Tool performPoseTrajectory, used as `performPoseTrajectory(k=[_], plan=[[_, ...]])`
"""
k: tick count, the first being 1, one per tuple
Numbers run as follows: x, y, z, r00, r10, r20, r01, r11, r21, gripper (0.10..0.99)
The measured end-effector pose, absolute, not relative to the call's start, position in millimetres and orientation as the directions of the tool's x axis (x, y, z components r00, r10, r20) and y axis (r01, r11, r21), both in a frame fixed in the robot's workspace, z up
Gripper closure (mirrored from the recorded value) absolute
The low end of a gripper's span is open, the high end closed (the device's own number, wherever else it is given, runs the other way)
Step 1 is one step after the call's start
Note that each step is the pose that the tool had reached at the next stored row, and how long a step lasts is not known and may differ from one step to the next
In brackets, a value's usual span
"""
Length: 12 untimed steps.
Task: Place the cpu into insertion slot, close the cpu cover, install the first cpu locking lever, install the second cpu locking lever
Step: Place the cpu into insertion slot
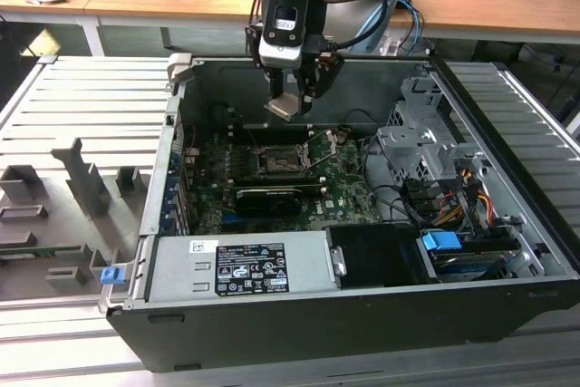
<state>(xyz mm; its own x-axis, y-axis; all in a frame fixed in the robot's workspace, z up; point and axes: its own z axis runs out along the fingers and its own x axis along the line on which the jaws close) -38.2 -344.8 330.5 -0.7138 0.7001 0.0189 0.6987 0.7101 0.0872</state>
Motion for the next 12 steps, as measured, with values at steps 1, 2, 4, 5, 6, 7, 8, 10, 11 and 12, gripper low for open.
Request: performPoseTrajectory(k=[1,2,4,5,6,7,8,10,11,12], plan=[[-38.2,-344.8,330.4,-0.712,0.702,0.019,0.700,0.708,0.087,0.553],[-38.2,-344.8,330.3,-0.710,0.704,0.019,0.703,0.706,0.087,0.553],[-38.2,-344.8,330.1,-0.706,0.708,0.019,0.707,0.702,0.087,0.553],[-38.2,-344.8,330.1,-0.704,0.710,0.019,0.708,0.700,0.087,0.553],[-38.2,-344.8,330.0,-0.701,0.713,0.019,0.711,0.698,0.087,0.553],[-38.2,-344.8,329.8,-0.699,0.715,0.019,0.713,0.695,0.087,0.553],[-38.2,-344.8,329.7,-0.697,0.717,0.019,0.715,0.694,0.087,0.553],[-38.2,-344.8,329.5,-0.690,0.723,0.019,0.722,0.686,0.087,0.553],[-38.2,-344.8,329.4,-0.688,0.726,0.019,0.724,0.684,0.087,0.553],[-38.2,-344.8,329.3,-0.685,0.728,0.019,0.726,0.682,0.087,0.553]])
